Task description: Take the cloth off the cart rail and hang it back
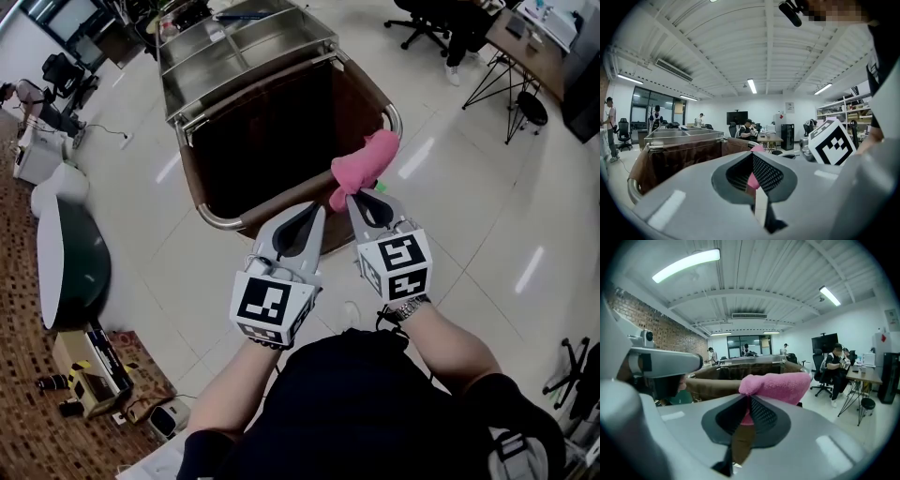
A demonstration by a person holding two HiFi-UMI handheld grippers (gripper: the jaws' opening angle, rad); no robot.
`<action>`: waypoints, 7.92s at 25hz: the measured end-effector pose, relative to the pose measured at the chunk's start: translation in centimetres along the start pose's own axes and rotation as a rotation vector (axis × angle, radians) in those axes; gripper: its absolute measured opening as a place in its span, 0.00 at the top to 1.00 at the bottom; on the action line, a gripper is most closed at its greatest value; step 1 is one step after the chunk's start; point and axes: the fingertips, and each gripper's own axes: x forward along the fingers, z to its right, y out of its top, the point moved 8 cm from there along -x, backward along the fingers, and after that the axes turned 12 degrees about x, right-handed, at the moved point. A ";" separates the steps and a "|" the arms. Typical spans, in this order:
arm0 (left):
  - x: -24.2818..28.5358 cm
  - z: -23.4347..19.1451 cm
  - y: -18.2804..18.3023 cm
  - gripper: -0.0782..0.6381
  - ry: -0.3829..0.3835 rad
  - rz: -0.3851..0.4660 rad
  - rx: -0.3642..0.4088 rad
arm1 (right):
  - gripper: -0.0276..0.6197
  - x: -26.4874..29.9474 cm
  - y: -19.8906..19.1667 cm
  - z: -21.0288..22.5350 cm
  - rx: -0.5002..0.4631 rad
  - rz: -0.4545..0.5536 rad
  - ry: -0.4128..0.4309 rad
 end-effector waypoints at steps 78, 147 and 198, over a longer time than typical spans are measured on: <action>-33.9 21.0 2.2 0.89 0.111 0.143 0.054 | 0.93 -35.8 -8.7 -26.9 -0.216 0.285 0.255; -40.5 -37.6 -18.1 0.89 0.291 0.094 0.020 | 0.93 23.6 -7.0 -51.4 -0.173 0.206 0.422; -44.8 -85.1 -28.8 0.89 0.033 0.164 -0.073 | 0.93 63.9 -0.3 -75.6 -0.167 0.229 0.153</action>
